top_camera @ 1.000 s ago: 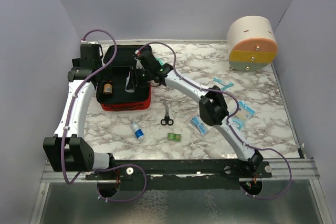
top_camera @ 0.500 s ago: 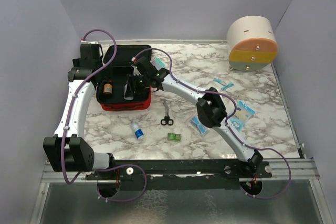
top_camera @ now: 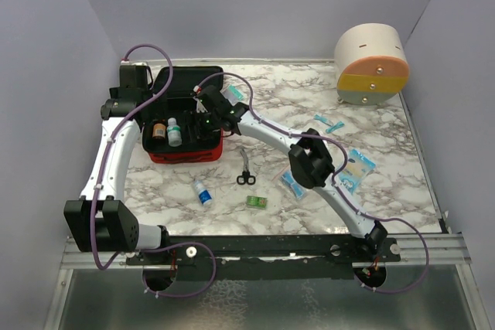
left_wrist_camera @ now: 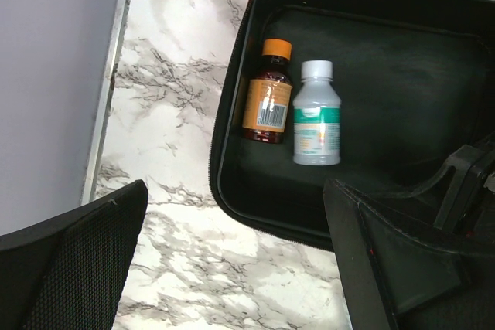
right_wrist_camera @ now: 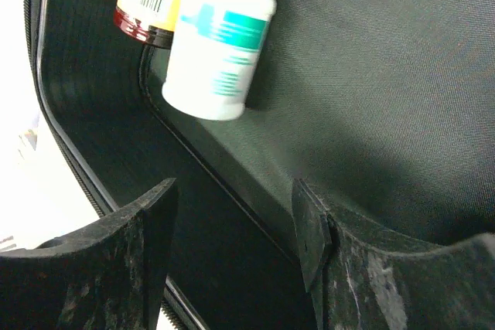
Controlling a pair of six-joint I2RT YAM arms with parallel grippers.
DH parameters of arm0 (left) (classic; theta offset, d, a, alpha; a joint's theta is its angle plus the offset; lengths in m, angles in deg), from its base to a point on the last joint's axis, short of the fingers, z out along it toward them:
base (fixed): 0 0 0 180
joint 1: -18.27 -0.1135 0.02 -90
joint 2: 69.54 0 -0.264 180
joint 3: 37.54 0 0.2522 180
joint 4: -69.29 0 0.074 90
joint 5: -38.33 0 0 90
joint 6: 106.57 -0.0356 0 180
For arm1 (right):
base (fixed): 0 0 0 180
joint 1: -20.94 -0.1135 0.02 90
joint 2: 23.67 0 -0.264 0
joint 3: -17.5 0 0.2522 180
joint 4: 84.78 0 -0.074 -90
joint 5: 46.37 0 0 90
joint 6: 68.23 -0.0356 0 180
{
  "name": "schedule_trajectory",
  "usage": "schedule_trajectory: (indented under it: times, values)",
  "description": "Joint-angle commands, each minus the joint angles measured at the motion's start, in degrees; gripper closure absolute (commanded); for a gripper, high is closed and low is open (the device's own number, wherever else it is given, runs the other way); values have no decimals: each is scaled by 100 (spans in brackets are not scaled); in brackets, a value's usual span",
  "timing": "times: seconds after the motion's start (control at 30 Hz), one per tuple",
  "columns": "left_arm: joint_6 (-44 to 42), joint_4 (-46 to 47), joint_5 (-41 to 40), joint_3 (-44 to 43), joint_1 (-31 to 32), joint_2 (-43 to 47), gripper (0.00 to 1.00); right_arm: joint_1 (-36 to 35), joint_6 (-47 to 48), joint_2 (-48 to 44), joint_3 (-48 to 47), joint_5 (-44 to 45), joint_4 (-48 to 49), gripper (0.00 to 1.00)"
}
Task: Organize the medicine kit
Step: Place the pill bottle in the medicine box, then pick up the medical item at the center of the board.
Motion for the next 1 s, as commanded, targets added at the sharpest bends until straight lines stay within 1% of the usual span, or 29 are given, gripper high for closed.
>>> schedule_trajectory:
  times: [0.0, 0.17, 0.23, 0.4, 0.5, 0.63, 0.73, 0.87, 0.97]
  values:
    - [62, 26, 260, 77, -22, -48, 1, -8, 116, -269, 58, 251, 215, 39]
    - [189, 31, 570, 51, -19, -171, 3, 77, 224, -984, 432, 833, 397, 40]
    - [234, 27, 694, 50, -6, -270, 3, 170, 328, -1273, 581, 1104, 320, 40]
    - [177, 35, 692, -24, -10, -381, 4, 260, 1044, -1951, 898, 1779, -333, 40]
    - [178, 35, 649, -74, -10, -423, 3, 235, 1340, -2510, 1545, 1847, -613, 40]
    - [203, 53, 648, -44, -10, -463, 3, -34, 1536, -3101, 2381, 1995, -1077, 40]
    - [206, 69, 633, -37, -10, -498, 4, -323, 1446, -3453, 2959, 2056, -1158, 40]
    - [181, 80, 523, -141, -10, -516, 3, -729, 1205, -3514, 3250, 2118, -1318, 40]
    - [228, 88, 473, -191, -8, -512, 3, -952, 1043, -3465, 3441, 2100, -1163, 40]
